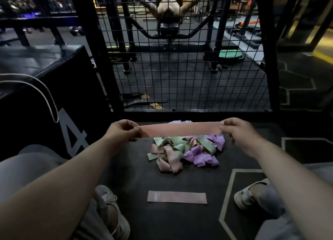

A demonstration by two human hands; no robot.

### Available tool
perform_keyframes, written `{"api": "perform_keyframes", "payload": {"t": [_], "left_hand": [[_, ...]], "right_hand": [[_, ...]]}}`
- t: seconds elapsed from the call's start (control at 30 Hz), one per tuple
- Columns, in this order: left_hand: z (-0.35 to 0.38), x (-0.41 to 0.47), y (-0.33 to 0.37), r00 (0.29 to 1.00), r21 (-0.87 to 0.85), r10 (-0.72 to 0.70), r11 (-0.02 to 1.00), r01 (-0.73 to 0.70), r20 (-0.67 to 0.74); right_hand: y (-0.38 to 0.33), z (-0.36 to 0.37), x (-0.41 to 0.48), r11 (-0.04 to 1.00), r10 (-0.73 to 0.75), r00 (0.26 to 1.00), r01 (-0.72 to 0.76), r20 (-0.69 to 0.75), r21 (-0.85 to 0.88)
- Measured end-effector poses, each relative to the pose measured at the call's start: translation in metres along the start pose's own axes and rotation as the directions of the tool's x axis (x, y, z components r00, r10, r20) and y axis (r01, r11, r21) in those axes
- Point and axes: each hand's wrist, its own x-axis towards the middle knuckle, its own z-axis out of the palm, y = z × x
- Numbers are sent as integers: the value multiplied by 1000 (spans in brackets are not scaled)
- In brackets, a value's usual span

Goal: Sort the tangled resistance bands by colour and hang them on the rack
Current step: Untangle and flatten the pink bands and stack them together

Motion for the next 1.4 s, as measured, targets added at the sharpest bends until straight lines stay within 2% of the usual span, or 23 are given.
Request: {"api": "perform_keyframes", "payload": {"t": [0.1, 0.2, 0.33, 0.4, 0.67, 1.2, 1.4], "left_hand": [[3, -4, -2, 997, -64, -5, 998, 10, 78], [4, -5, -3, 998, -121, -7, 993, 15, 64], [8, -3, -5, 998, -123, 55, 991, -60, -43], [10, -3, -5, 997, -136, 61, 988, -68, -57], [10, -3, -8, 993, -199, -120, 973, 113, -23], [19, -2, -8, 986, -275, -124, 949, 152, 115], [19, 3, -8, 977, -234, -209, 949, 211, 36]], "right_hand": [[4, 0, -7, 994, 15, 1000, -15, -2, 105], [1, 3, -8, 971, -7, 1000, 12, -23, 239], [9, 8, -1, 982, -136, 986, 147, -94, 121], [14, 7, 1, 983, -160, 981, 168, -111, 71], [21, 7, 5, 972, -76, 995, 90, -71, 218], [14, 11, -6, 947, 125, 989, -143, 78, 287], [11, 11, -8, 950, 108, 986, -139, 124, 280]]}}
